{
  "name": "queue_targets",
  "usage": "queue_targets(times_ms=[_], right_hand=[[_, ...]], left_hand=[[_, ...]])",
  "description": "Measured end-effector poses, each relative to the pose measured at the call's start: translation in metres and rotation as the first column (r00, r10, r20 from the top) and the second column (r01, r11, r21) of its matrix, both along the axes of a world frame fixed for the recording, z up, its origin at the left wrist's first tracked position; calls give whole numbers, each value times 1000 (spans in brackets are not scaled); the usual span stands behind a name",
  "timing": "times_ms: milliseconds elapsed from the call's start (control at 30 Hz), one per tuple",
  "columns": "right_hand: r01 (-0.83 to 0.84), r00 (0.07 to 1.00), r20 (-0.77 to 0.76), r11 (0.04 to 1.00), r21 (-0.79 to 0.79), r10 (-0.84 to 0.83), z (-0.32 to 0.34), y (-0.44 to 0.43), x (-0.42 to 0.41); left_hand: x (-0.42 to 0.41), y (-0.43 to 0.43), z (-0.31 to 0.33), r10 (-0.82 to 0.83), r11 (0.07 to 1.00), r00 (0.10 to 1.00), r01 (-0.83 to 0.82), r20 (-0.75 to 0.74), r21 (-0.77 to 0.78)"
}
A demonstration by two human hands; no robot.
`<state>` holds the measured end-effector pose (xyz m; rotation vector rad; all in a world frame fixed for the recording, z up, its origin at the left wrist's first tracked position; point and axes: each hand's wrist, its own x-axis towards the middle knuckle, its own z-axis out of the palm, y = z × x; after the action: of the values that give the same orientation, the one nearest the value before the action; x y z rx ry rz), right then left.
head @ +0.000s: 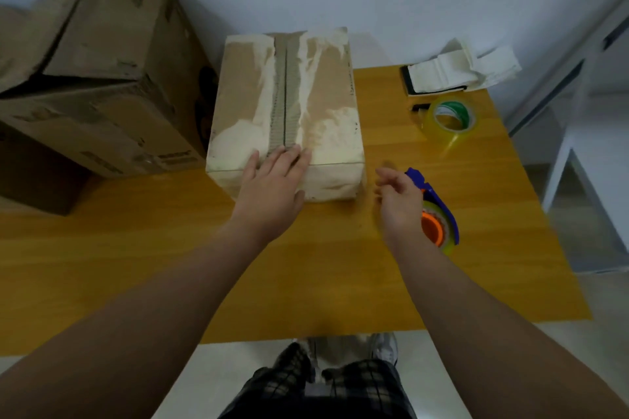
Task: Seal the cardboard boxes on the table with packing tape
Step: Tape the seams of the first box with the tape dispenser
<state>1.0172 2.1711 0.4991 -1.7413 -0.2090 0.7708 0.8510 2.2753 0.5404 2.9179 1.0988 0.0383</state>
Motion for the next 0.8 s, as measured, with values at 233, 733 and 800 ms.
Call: queue_targets(times_ms=[233,733,800], right_hand=[[-282,943,-124,940,191,308,13,-3,-24],[-468,470,416,619,-631,779,31,27,33],[-430,418,405,570,-700,813,36,33,33]], left_hand=[[-2,5,5,-37,999,999,37,21,-2],[-6,14,6,-95,995,995,95,-13,-18],[-5,14,7,-104,994,994,103,-17,-24]])
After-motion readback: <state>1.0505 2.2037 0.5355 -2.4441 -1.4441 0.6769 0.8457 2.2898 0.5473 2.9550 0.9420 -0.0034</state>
